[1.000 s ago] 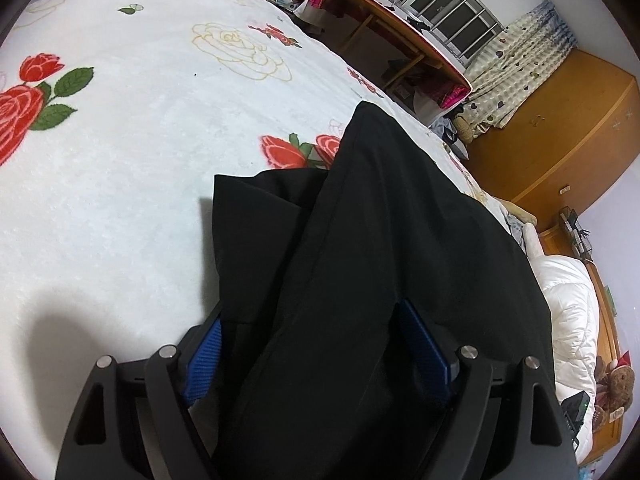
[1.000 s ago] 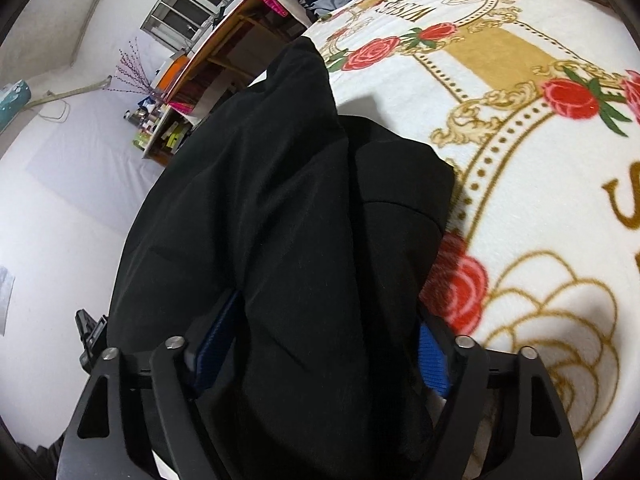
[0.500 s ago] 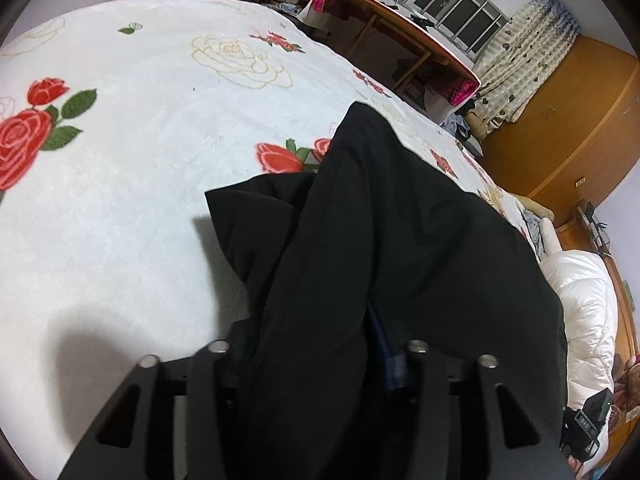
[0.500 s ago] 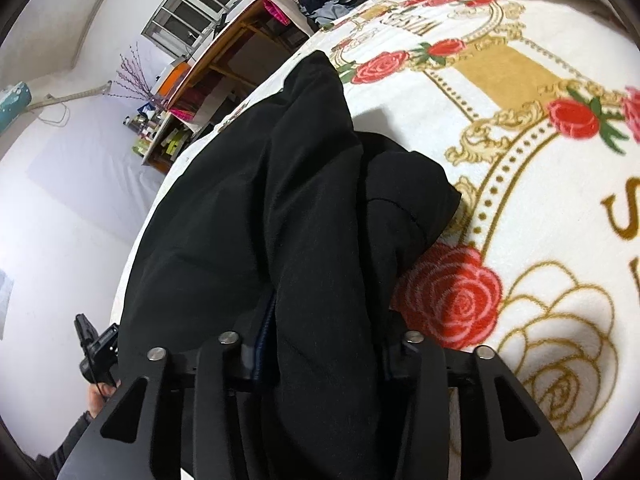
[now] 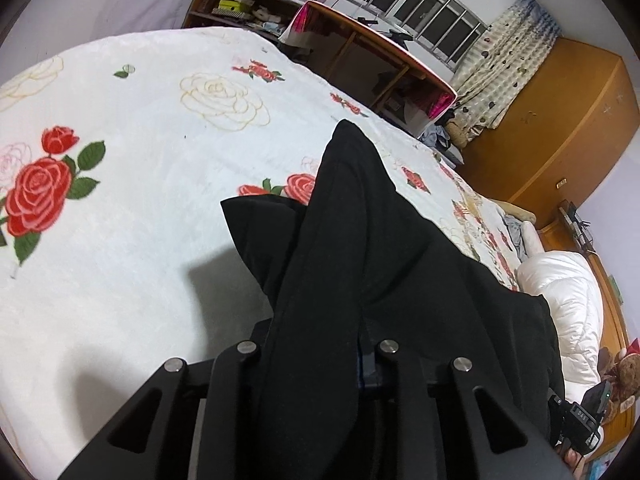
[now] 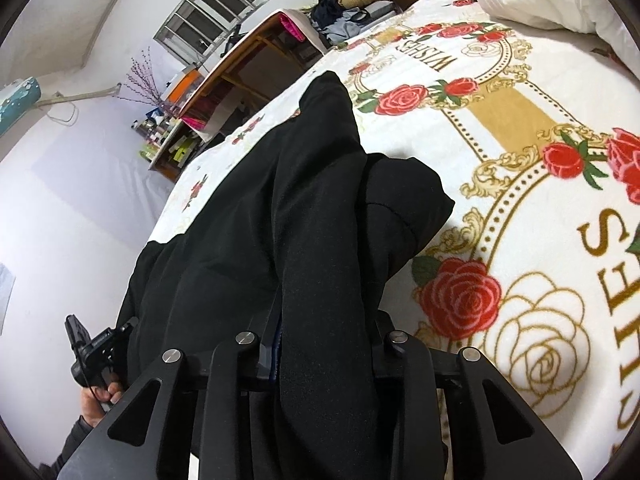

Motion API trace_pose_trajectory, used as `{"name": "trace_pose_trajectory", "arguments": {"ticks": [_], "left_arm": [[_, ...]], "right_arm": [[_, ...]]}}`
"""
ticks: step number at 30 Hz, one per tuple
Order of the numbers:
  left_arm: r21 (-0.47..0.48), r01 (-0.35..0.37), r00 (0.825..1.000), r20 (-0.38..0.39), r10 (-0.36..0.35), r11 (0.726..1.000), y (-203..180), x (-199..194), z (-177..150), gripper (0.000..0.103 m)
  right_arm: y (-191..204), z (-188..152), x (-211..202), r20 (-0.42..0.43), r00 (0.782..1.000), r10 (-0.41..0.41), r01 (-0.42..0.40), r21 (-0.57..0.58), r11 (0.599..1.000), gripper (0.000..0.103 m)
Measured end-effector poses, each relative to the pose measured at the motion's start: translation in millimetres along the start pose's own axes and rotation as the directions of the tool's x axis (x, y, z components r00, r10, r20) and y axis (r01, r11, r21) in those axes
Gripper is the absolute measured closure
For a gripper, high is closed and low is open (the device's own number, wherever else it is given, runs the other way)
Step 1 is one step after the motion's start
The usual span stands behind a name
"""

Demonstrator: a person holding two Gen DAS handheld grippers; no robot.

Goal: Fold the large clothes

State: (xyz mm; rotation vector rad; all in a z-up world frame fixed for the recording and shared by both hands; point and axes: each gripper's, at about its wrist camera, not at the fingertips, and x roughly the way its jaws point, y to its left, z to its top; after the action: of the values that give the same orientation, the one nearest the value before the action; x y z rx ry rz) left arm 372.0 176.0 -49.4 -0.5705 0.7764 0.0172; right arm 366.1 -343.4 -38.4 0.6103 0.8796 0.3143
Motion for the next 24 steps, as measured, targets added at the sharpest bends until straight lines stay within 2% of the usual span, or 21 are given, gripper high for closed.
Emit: {"name": "trace_pose_trajectory", "arguments": {"ticks": [6, 12, 19, 24], "left_arm": [[0.006, 0.019, 1.0, 0.017, -0.019, 1.0, -4.2, -30.3, -3.1, 0.078], [0.008, 0.035, 0.999, 0.033, -0.036, 0.999, -4.4, -74.3, -14.6, 0.079], [0.035, 0.051, 0.998, 0.039, -0.053, 0.998, 4.2, -138.3, -51.7, 0.079], [0.044, 0.065, 0.997, 0.03, -0.066, 0.997, 10.2, -172.0, -91.9, 0.078]], "right_arm": [[14.5, -10.2, -26.4, 0.009, 1.0, 0.007, -0.007, -0.018, 1.0, 0.075], [34.3, -35.3, -65.8, 0.023, 0.999, 0.028, -0.027, -0.026, 0.999, 0.075], [47.2, -83.7, -121.8, 0.043, 0.997, 0.057, -0.056, -0.024, 0.998, 0.074], [40.0, -124.4, -148.4, 0.034, 0.998, 0.058, -0.058, 0.012, 0.998, 0.074]]}}
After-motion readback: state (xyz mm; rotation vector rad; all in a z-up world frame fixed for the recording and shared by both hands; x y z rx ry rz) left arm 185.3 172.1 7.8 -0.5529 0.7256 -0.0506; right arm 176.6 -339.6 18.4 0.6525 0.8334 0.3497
